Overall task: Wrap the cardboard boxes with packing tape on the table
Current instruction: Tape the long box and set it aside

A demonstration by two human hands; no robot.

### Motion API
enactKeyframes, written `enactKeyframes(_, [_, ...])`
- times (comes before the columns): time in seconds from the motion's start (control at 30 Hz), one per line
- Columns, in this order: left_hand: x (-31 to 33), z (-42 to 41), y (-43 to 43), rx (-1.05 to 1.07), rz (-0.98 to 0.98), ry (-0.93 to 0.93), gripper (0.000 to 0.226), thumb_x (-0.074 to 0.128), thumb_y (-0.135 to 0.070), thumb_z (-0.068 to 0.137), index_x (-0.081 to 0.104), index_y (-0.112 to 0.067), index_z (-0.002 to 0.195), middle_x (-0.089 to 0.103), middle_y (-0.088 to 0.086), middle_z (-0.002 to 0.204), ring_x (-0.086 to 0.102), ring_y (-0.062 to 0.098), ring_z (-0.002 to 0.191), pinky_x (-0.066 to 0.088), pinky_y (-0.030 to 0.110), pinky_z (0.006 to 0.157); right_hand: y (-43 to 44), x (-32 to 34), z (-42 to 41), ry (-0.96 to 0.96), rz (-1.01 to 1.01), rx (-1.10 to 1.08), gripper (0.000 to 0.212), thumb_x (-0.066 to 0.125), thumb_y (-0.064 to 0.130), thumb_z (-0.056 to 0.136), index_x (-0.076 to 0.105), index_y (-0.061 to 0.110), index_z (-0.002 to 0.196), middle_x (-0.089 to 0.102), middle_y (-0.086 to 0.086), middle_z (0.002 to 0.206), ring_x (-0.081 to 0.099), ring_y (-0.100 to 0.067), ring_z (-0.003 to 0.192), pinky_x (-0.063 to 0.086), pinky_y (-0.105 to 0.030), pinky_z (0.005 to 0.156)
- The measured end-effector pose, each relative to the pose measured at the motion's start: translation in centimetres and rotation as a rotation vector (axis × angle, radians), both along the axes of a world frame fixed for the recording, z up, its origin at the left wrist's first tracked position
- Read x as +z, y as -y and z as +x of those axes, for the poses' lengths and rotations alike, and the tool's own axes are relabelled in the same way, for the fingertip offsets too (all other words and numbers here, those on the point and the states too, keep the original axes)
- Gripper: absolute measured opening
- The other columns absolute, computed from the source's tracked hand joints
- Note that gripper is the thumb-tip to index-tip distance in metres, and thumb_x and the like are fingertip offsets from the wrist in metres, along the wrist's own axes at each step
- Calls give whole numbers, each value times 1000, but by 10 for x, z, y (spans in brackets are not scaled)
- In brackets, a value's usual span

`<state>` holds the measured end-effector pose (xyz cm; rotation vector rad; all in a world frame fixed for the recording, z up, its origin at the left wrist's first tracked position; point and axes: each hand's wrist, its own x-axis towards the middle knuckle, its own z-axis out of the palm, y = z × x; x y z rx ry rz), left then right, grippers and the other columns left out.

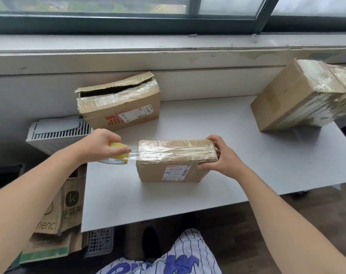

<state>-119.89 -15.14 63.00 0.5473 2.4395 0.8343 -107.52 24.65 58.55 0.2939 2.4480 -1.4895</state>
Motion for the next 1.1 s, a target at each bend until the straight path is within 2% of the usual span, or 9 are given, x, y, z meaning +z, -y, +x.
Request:
enactKeyframes(0.1, [15, -2, 2, 6, 28, -28, 69, 62, -84, 69, 67, -15, 63, 55, 5, 57, 48, 10, 50, 37, 26, 50, 2, -1, 1, 3, -10, -1, 84, 99, 21, 61, 48, 44, 123, 62, 15, 123, 63, -6, 111, 56, -24, 85])
enactKeyframes(0.17, [23, -3, 3, 7, 45, -58, 66, 61, -84, 68, 67, -18, 63, 56, 2, 57, 50, 10, 51, 37, 23, 48, 3, 0, -2, 3, -10, -3, 83, 99, 22, 61, 48, 46, 122, 62, 16, 123, 63, -8, 112, 56, -26, 86])
enactKeyframes(0.3, [27, -6, 2, 5, 44, -52, 82, 54, -99, 58, 71, -19, 67, 61, 2, 61, 55, 16, 54, 40, 24, 48, 4, 2, -3, 7, -11, 0, 83, 99, 23, 61, 48, 46, 122, 62, 15, 124, 62, -9, 113, 56, -27, 86])
enactKeyframes(0.4, [21, -5, 2, 7, 25, -23, 78, 55, -99, 57, 67, -22, 63, 55, -2, 56, 50, 11, 51, 39, 28, 51, 4, 1, -1, 16, -23, 0, 82, 98, 19, 62, 48, 44, 122, 62, 14, 123, 63, -8, 112, 54, -21, 81])
enactKeyframes(0.57, [4, -2, 4, 30, 11, 33, 92, 53, -104, 50, 68, -15, 65, 58, 14, 65, 49, 12, 53, 38, 33, 53, 4, 2, 0, 22, -21, -4, 82, 98, 19, 64, 48, 44, 123, 62, 14, 123, 62, -9, 112, 55, -24, 85])
enactKeyframes(0.67, [-4, 0, 3, 32, -9, 42, 96, 54, -103, 51, 65, -9, 66, 53, 6, 57, 47, 10, 51, 36, 28, 50, 5, 3, 1, 24, -19, 2, 81, 97, 19, 65, 48, 44, 123, 61, 15, 122, 62, -8, 111, 55, -26, 86])
enactKeyframes(0.77, [-9, -1, 0, 23, -36, 37, 77, 61, -86, 65, 65, -9, 65, 49, -6, 52, 45, 7, 48, 34, 23, 47, 5, 3, 1, 24, -16, 2, 80, 97, 19, 65, 48, 44, 122, 61, 14, 121, 62, -9, 111, 56, -27, 88])
enactKeyframes(0.93, [-7, -1, 2, 22, -1, 8, 52, 74, -53, 85, 62, -7, 63, 46, -5, 52, 43, 9, 49, 34, 30, 52, 5, 4, 0, 24, -20, 11, 81, 98, 20, 64, 48, 44, 123, 62, 13, 122, 63, -10, 112, 57, -30, 89])
enactKeyframes(1.1, [-24, 7, -1, 60, -20, 27, 50, 76, -47, 88, 54, -12, 59, 40, -12, 48, 38, 7, 47, 31, 29, 53, 6, 4, 0, 31, -32, -1, 80, 97, 19, 66, 47, 44, 124, 63, 15, 121, 63, -7, 111, 55, -25, 86])
